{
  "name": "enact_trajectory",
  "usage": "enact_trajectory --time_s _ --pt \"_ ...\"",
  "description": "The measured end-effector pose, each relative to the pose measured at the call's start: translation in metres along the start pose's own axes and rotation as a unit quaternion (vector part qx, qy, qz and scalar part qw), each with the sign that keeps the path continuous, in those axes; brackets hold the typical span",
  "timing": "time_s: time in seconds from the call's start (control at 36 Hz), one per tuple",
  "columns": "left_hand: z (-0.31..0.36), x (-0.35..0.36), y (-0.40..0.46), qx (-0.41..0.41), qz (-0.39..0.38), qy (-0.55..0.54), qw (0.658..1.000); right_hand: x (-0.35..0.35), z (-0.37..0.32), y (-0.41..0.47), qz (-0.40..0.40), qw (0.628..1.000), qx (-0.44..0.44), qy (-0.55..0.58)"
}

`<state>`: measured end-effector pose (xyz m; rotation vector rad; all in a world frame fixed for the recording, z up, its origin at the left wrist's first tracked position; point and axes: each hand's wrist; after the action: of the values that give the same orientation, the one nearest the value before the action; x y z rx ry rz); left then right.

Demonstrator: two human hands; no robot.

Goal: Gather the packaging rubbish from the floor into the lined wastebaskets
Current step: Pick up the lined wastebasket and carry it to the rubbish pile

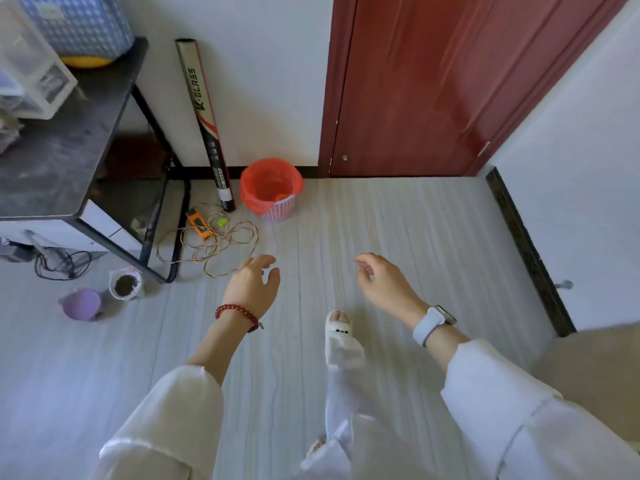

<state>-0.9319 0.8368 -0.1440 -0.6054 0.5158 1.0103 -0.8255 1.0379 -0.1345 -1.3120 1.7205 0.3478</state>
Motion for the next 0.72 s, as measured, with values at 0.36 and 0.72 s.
enact_trajectory --time_s 0.36,0.72 --pt "-0.026 -0.015 0.382 -0.132 0.019 -0.010 0.991 0.002 -0.027 0.411 -0.057 0.998 0.033 0.021" --pt "-0.160 0.037 0.639 -0.263 0.012 -0.049 0.964 0.136 -0.008 0.690 -0.140 0.980 0.138 0.016"
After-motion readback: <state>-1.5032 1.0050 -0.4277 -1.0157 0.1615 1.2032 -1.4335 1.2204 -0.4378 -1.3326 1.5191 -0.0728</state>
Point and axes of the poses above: each hand's wrist, its own y-axis towards the middle knuckle, its own x-axis out of the palm, z = x × y, and after that the axes turned 6 degrees about -y, right-handed
